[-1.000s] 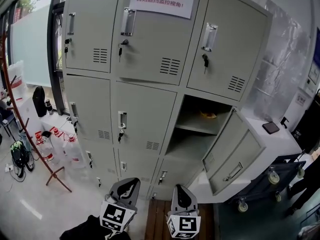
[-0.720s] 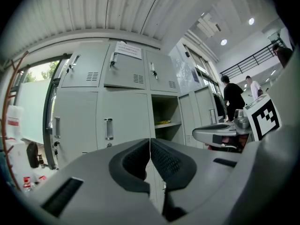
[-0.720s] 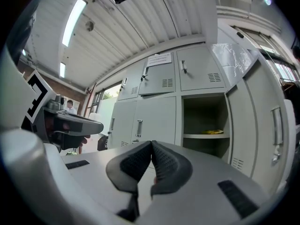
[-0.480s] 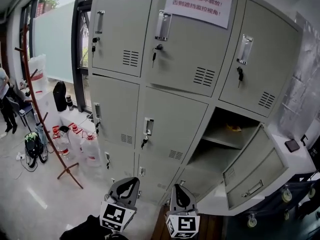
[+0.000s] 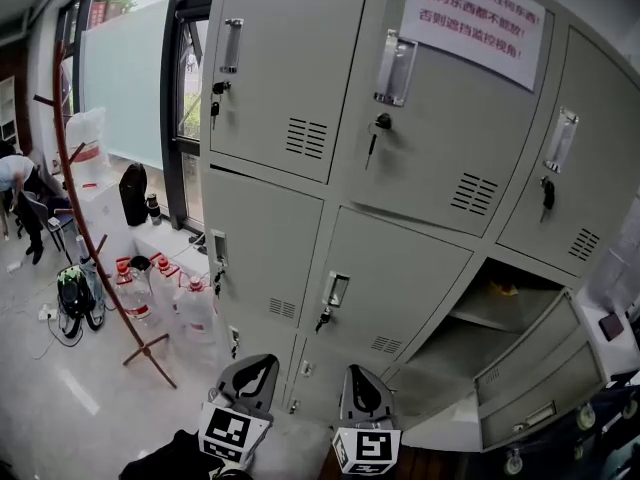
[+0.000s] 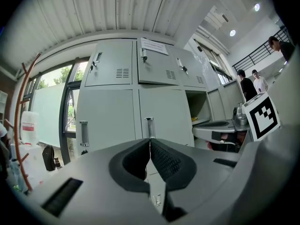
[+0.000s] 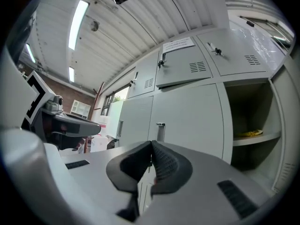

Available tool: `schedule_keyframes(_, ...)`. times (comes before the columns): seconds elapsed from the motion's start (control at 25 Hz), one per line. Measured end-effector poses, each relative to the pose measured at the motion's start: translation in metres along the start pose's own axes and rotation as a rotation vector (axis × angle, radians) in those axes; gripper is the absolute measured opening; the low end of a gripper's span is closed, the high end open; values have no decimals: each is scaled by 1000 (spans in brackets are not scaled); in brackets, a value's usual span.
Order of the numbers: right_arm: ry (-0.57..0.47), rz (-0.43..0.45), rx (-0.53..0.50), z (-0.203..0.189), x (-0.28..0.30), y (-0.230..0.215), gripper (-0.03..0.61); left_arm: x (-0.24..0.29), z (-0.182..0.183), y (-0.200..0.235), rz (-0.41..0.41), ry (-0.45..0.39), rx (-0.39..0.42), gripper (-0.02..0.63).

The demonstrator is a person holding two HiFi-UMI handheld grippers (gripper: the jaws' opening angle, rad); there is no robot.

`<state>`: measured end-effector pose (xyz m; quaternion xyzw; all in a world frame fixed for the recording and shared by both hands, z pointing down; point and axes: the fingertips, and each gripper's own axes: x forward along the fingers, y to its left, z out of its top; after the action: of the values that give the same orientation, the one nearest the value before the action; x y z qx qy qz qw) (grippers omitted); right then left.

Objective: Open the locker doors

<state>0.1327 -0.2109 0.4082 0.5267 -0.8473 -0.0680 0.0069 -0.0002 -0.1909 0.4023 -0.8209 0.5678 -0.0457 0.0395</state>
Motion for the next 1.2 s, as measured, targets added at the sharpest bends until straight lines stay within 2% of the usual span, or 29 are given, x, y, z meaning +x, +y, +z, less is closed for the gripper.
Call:
schedule_keyframes(0.24, 7, -23, -23, 3, 60, 8, 17, 36, -3, 48, -23, -5, -11, 26)
schedule_keyframes(0.56, 21, -89, -25, 4, 122, 4, 20, 78, -10, 92, -94, 9, -15, 26)
schedule_keyframes(0.72, 34, -106, -16, 1, 147, 6, 104, 95, -15, 107, -144, 14, -16, 26)
schedule_keyframes(0.92, 61, -124, -15, -6, 178, 8, 170, 114, -19, 124, -195, 14, -12, 26)
schedule_keyframes(1.2, 103, -180, -33, -17, 206, 5, 192, 134, -25, 138, -252, 14, -18, 26)
